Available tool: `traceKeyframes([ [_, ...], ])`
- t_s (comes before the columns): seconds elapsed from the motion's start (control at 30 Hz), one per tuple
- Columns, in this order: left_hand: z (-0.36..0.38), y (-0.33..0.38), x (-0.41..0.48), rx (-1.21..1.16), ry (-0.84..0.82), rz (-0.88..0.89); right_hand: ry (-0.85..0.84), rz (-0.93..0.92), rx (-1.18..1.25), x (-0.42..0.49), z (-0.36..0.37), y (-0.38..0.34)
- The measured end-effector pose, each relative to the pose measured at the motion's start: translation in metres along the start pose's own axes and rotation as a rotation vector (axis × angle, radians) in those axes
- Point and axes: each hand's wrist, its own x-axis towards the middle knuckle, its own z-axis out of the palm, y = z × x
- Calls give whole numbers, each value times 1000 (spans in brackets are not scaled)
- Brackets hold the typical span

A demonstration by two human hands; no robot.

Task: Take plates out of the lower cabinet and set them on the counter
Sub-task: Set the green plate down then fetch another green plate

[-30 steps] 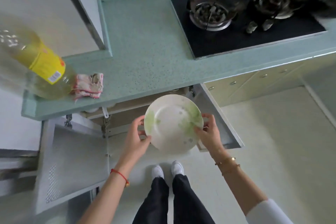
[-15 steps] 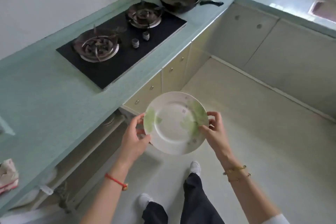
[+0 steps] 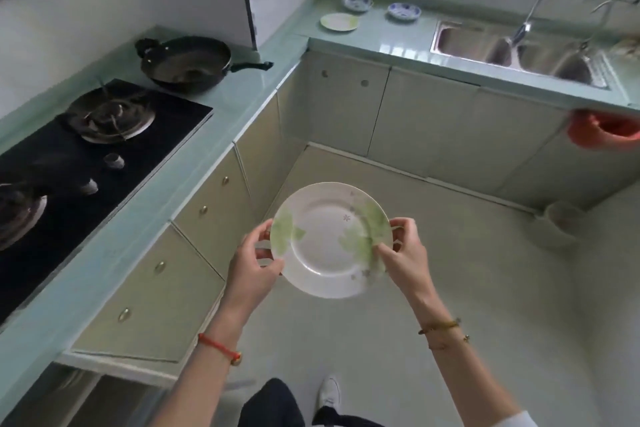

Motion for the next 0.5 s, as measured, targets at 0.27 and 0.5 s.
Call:
traceKeyframes([
  [0.27,60,48,133,10,-107,23,95,31,24,129,-25,-13],
  [0.5,94,95,283,11,-170,69,146,44,19,266,-13,-40],
])
